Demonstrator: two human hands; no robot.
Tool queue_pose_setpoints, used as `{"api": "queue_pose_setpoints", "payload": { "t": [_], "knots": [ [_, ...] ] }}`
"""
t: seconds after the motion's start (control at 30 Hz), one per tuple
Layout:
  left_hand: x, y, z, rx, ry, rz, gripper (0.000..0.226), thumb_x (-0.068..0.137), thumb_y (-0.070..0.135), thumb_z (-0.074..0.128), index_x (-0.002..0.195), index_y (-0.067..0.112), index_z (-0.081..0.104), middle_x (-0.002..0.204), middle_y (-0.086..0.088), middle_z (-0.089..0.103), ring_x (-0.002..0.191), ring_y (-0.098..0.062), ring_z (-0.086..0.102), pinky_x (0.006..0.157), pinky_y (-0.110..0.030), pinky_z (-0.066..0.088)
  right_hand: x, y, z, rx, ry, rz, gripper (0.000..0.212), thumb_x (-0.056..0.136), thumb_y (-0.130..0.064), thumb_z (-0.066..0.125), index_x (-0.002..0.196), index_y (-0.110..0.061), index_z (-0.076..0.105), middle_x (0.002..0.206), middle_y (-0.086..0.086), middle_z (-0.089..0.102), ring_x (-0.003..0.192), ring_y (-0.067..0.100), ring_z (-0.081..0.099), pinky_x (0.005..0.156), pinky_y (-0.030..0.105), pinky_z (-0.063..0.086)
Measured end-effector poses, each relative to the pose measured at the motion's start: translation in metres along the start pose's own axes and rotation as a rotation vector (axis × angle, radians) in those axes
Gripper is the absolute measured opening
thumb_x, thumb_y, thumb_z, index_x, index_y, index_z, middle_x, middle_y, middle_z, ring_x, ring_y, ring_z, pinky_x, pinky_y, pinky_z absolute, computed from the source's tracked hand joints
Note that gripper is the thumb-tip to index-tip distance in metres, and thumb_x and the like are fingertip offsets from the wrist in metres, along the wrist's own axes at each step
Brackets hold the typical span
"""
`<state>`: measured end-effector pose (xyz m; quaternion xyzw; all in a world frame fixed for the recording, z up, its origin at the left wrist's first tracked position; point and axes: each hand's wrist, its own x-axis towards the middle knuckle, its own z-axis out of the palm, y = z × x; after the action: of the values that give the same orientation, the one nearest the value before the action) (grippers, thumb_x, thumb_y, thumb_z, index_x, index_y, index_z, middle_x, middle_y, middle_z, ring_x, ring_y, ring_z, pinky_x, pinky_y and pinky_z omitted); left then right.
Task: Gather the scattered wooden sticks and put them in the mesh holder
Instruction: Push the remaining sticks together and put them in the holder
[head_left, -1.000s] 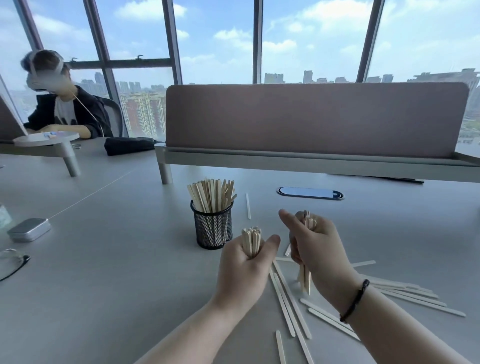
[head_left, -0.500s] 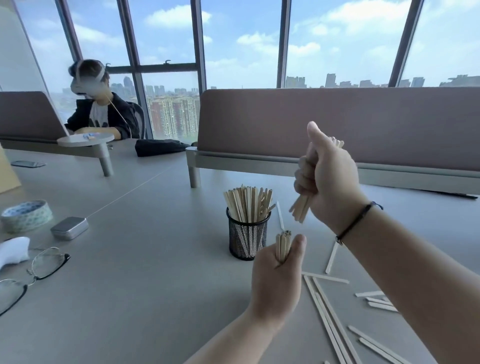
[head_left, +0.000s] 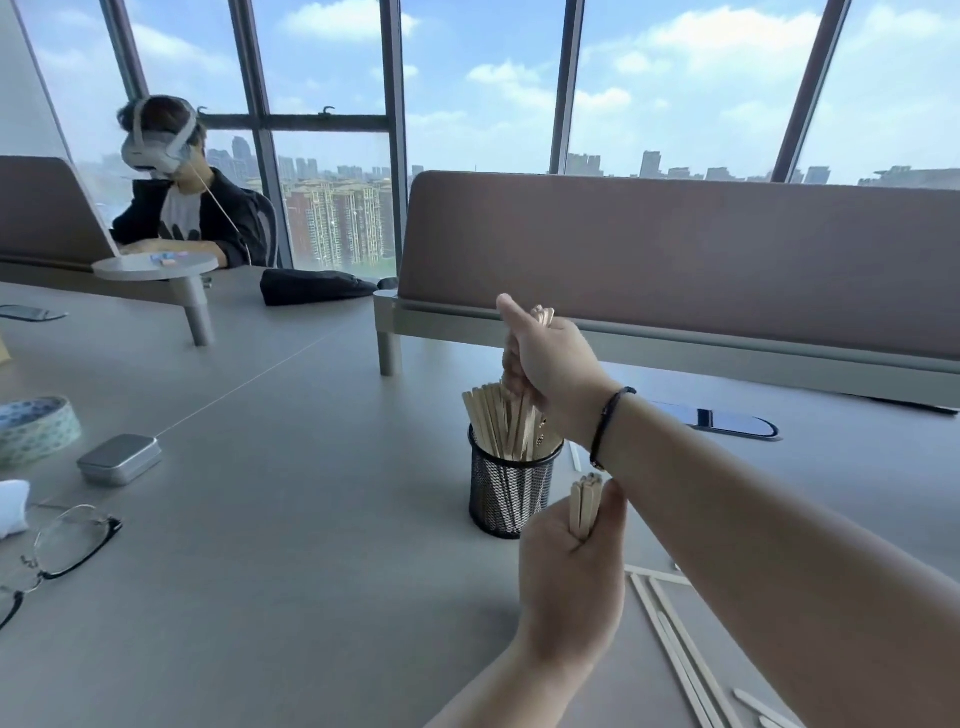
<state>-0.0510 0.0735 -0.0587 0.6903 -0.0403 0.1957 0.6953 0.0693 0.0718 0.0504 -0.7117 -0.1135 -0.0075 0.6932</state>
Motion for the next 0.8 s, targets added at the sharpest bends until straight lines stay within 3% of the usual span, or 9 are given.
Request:
{"api": "queue_pose_setpoints", "payload": {
  "t": [0.23,0.37,0.43,0.5,0.57,0.6,0.67,0.73,0.8],
  "knots": [
    [0.001,-0.002,-0.002,0.032,0.012,0.005,0.058,0.101,0.026,0.06,0.054,0.021,0.027,0.048,0.012,0.022,0.051,-0.009,0.02,0.051,-0.028,0.017,-0.005,0.003,-0.011,-0.453,0.0,-0.245,0.025,0.099,-0.025,0.053,0.09,-0.009,0.07,0.073,0.006,0.075,0.042,-0.001,0.053,0.046,0.019,0.042],
    [0.001,-0.004,-0.002,0.037,0.006,0.006,0.057,0.101,0.026,0.06,0.055,0.02,0.025,0.048,0.012,0.021,0.051,-0.009,0.019,0.051,-0.029,0.017,-0.016,0.004,-0.015,-0.594,-0.231,-0.162,0.035,0.103,-0.035,0.045,0.105,-0.014,0.074,0.095,-0.002,0.077,0.048,-0.001,0.049,0.049,0.019,0.044],
    [0.002,-0.005,-0.001,0.04,0.015,0.01,0.058,0.101,0.027,0.059,0.055,0.019,0.024,0.049,0.011,0.02,0.051,-0.009,0.019,0.051,-0.03,0.017,-0.021,-0.002,-0.021,-0.663,-0.27,-0.167,0.047,0.102,-0.043,0.043,0.111,-0.006,0.071,0.075,0.0,0.072,0.057,0.01,0.047,0.058,0.032,0.049],
    [0.001,-0.006,-0.001,0.053,0.024,0.022,0.059,0.101,0.028,0.059,0.053,0.021,0.024,0.049,0.01,0.02,0.051,-0.011,0.018,0.051,-0.031,0.017,-0.026,-0.008,-0.029,-0.717,-0.215,-0.241,0.06,0.101,-0.049,0.04,0.119,0.005,0.058,0.05,-0.007,0.044,0.049,0.013,0.037,0.054,0.029,0.039],
    [0.002,-0.009,-0.002,0.033,0.027,0.024,0.06,0.102,0.032,0.058,0.054,0.021,0.022,0.05,0.006,0.019,0.051,-0.014,0.017,0.051,-0.033,0.016,-0.039,-0.014,-0.041,-0.662,-0.151,-0.303,0.065,0.099,-0.053,0.039,0.123,0.006,0.053,0.061,0.0,0.062,0.058,0.022,0.059,0.063,0.03,0.05],
    [0.003,-0.011,-0.003,0.022,0.028,0.025,0.06,0.101,0.036,0.057,0.055,0.021,0.022,0.051,0.004,0.019,0.051,-0.015,0.017,0.051,-0.034,0.016,-0.048,-0.013,-0.048,-0.636,-0.13,-0.324,0.065,0.098,-0.053,0.039,0.124,0.004,0.054,0.088,0.011,0.075,0.084,0.029,0.07,0.079,0.04,0.056],
    [0.005,-0.011,-0.005,-0.008,0.04,0.014,0.061,0.095,0.051,0.057,0.056,0.02,0.023,0.051,0.001,0.02,0.051,-0.019,0.018,0.05,-0.039,0.018,-0.072,-0.002,-0.069,-0.619,-0.122,-0.35,0.049,0.101,-0.046,0.044,0.127,-0.01,0.064,0.121,0.011,0.07,0.115,0.022,0.063,0.101,0.044,0.048],
    [0.008,-0.004,-0.008,-0.088,0.057,-0.011,0.059,0.09,0.058,0.057,0.054,0.022,0.027,0.049,0.001,0.023,0.048,-0.017,0.02,0.048,-0.042,0.022,-0.102,0.018,-0.098,-0.675,-0.128,-0.348,0.031,0.099,-0.041,0.05,0.126,-0.037,0.064,0.13,-0.015,0.065,0.108,-0.003,0.064,0.104,0.03,0.046],
    [0.017,0.012,-0.014,-0.158,0.069,0.003,0.056,0.095,0.051,0.055,0.051,0.025,0.032,0.045,0.001,0.029,0.041,-0.017,0.027,0.046,-0.038,0.027,-0.136,0.041,-0.131,-0.811,-0.124,-0.269,0.027,0.093,-0.048,0.056,0.118,-0.056,0.056,0.133,-0.032,0.052,0.08,-0.012,0.063,0.093,0.022,0.046]
  ]
}}
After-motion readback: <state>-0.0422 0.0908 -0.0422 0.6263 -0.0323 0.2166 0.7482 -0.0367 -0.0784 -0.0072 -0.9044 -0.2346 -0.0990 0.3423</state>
